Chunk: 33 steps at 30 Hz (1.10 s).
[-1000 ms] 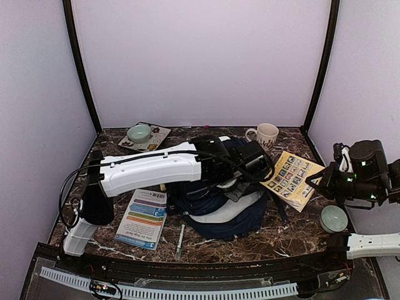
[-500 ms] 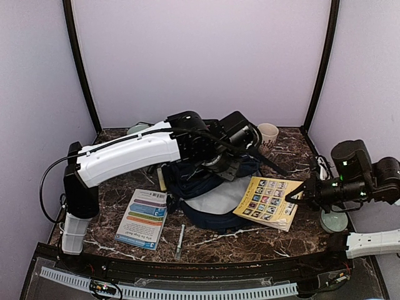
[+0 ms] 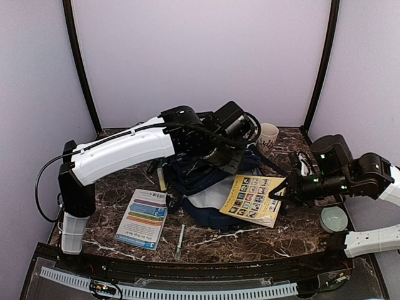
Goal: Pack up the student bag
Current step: Place the book in the largest pocket of the bag.
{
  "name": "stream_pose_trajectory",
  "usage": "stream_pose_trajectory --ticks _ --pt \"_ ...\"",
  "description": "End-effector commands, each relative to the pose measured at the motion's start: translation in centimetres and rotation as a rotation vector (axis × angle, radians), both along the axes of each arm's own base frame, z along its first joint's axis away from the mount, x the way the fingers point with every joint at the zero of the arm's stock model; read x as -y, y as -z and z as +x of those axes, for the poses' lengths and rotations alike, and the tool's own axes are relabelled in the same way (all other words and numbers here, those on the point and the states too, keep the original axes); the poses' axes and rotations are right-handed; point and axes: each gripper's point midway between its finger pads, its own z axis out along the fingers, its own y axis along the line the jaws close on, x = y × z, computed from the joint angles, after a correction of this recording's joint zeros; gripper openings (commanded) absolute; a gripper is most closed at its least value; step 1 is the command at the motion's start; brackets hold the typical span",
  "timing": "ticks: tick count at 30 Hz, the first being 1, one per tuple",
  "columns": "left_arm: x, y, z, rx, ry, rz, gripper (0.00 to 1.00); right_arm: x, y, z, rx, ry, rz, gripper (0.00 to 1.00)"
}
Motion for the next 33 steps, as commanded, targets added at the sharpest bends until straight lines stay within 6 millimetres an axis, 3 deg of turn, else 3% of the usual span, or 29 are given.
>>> stream_pose_trajectory --ticks 1,7,10,17,26,33 --pt "0.2 -8.3 -0.3 0.084 0.029 -0.225 0.00 -0.2 -3.5 3.4 0.166 0.061 0.084 0.00" --pt "1.0 -9.6 -0.9 0.085 0.084 -0.272 0.00 -1.2 -3.8 7.2 0.187 0.127 0.220 0.00" --pt "1.0 -10.1 -1.1 0.089 0.095 -0.284 0.00 -1.8 -2.9 9.1 0.130 0.187 0.308 0.00" --pt "1.2 -11.1 -1.5 0.083 0.114 -0.323 0.00 -4.1 -1.7 11.1 0.094 0.223 0.501 0.00" --pt "1.1 -11.5 -1.5 0.092 0.120 -0.330 0.00 -2.1 -1.6 12.4 0.194 0.348 0.529 0.00" --pt "1.1 -11.2 -1.4 0.100 0.126 -0.317 0.00 -0.5 0.7 11.8 0.180 0.404 0.503 0.00"
